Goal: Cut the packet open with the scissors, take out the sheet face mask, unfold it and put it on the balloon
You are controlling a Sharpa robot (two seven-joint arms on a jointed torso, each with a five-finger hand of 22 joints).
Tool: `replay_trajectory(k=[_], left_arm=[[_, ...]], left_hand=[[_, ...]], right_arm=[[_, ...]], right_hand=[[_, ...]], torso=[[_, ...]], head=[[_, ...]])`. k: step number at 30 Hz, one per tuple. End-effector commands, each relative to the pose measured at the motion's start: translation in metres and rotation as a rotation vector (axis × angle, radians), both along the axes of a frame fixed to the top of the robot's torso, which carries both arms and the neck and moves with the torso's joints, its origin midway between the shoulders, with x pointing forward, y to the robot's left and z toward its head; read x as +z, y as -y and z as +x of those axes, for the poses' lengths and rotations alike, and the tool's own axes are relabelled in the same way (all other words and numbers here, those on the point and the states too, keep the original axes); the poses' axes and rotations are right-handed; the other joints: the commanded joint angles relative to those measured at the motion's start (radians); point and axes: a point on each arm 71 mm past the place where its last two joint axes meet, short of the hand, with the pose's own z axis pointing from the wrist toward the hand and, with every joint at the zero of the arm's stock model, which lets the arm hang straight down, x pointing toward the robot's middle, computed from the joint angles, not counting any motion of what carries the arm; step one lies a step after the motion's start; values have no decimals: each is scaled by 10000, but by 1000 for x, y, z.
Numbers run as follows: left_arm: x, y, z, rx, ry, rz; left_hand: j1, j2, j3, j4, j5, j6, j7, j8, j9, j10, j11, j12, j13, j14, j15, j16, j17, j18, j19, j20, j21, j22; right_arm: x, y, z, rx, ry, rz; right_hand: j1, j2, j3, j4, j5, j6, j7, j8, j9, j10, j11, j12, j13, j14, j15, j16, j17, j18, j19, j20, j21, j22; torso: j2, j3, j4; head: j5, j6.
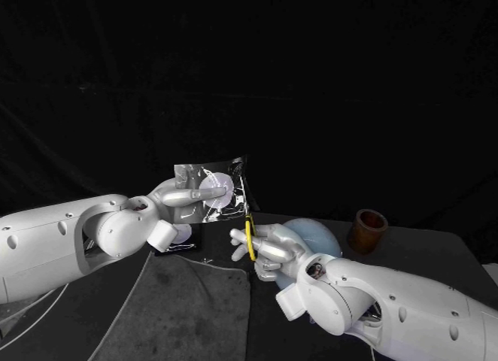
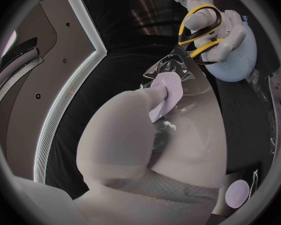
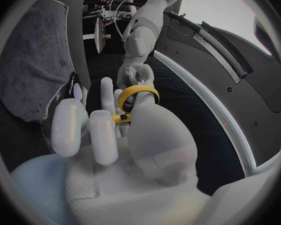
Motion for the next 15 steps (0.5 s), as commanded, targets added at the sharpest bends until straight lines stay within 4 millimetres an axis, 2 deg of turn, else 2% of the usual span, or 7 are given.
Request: replay_trajectory(k=[1, 12, 15], left_arm=[[0, 3, -1, -253, 35, 8], [0, 3, -2, -249, 34, 5], [0, 3, -2, -242, 36, 5]], left_hand=[[-34, 104, 18, -55, 33, 5, 32, 34, 121, 68, 8, -20, -2, -3, -44, -68, 17, 199, 47, -15, 50, -6], [-104, 108, 50, -123, 33, -1, 27, 52, 153, 77, 4, -23, -3, 3, -48, -78, 36, 199, 47, -20, 61, -7], [-104, 108, 50, -123, 33, -1, 27, 52, 153, 77, 4, -23, -3, 3, -48, -78, 36, 199, 47, -20, 61, -7]], right_arm=[[2, 1, 1, -145, 106, 17], [3, 1, 1, -112, 204, -49], [3, 0, 1, -30, 247, -43]], right_hand=[[0, 70, -223, -64, -32, 76, 21, 22, 14, 938, -881, 32, 35, 303, -62, 55, 53, -168, 2, -64, 42, 1370], [-39, 53, -243, -66, -32, -29, 41, -5, 38, 764, -863, -24, 117, 306, -62, 36, 43, -160, -26, -89, -11, 1344], [-106, 9, -253, -60, -32, -207, 111, -95, 39, 521, -791, -146, 176, 267, -13, -13, -65, -138, -107, -66, -138, 1285]], torso=[[-2, -4, -2], [-2, -3, -7], [-3, -2, -6]], head=[[11, -3], [9, 16], [9, 19]])
